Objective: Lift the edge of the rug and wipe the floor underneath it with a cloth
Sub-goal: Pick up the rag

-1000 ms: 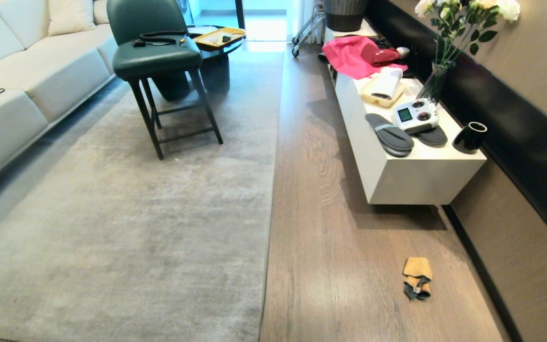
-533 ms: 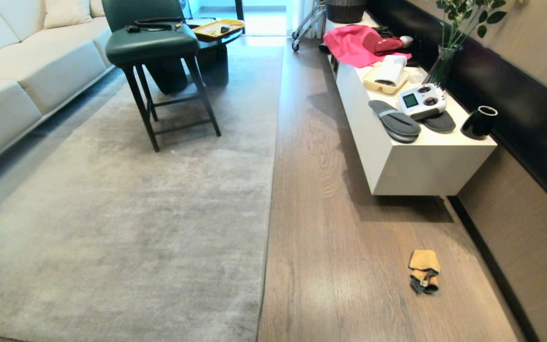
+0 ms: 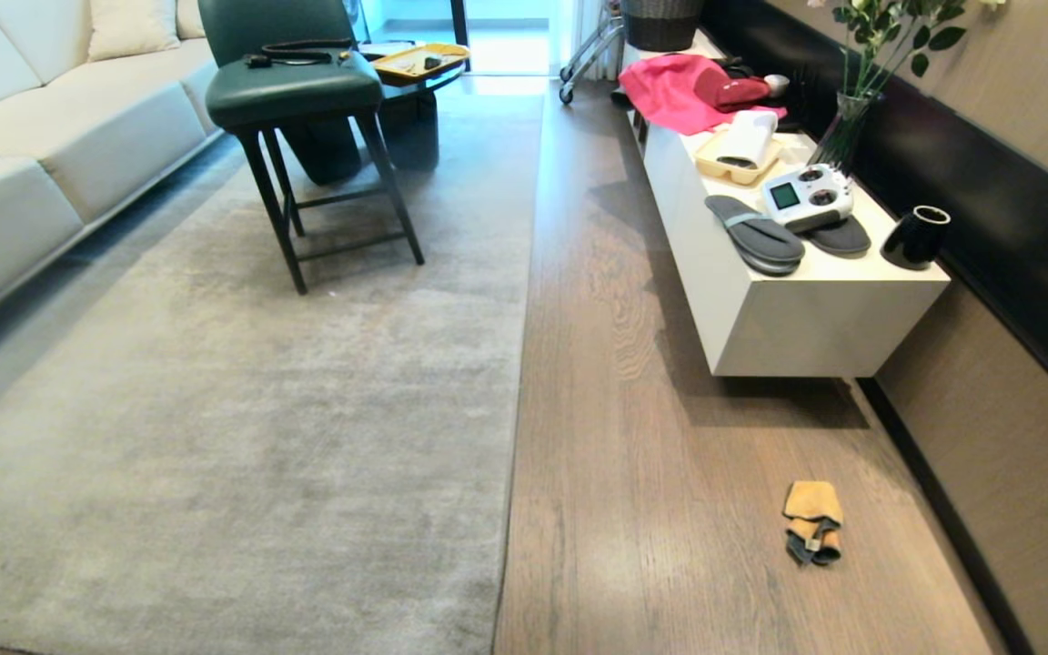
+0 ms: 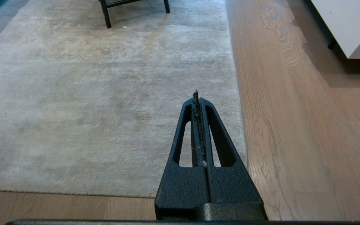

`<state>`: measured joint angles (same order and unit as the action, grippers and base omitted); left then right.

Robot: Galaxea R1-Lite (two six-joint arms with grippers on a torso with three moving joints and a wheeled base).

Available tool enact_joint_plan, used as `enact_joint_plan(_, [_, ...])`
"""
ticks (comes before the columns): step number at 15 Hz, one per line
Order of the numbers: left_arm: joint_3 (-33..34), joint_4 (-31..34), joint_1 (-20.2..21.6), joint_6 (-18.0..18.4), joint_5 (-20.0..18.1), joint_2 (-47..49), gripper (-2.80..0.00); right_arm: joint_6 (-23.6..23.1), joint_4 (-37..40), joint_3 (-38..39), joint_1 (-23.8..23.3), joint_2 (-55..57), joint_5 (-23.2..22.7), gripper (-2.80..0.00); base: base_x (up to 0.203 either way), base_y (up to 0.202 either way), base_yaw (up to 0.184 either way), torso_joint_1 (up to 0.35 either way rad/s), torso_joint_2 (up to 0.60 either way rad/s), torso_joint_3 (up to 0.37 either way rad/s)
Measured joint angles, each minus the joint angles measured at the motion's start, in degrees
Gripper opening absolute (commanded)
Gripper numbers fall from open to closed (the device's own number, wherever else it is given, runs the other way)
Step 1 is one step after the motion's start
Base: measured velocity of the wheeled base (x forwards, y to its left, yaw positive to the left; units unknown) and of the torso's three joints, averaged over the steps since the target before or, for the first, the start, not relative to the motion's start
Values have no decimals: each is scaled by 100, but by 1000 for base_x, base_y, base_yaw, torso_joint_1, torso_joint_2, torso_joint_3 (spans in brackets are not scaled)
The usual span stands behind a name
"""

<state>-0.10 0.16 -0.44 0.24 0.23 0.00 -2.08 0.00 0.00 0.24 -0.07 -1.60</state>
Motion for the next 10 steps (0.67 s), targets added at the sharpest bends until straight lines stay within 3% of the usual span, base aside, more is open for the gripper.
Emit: enact_joint_plan(10, [2,1,0,2,1,0,-280,-9,2,0,-4,0,-3,-280,0,0,0,25,37,39])
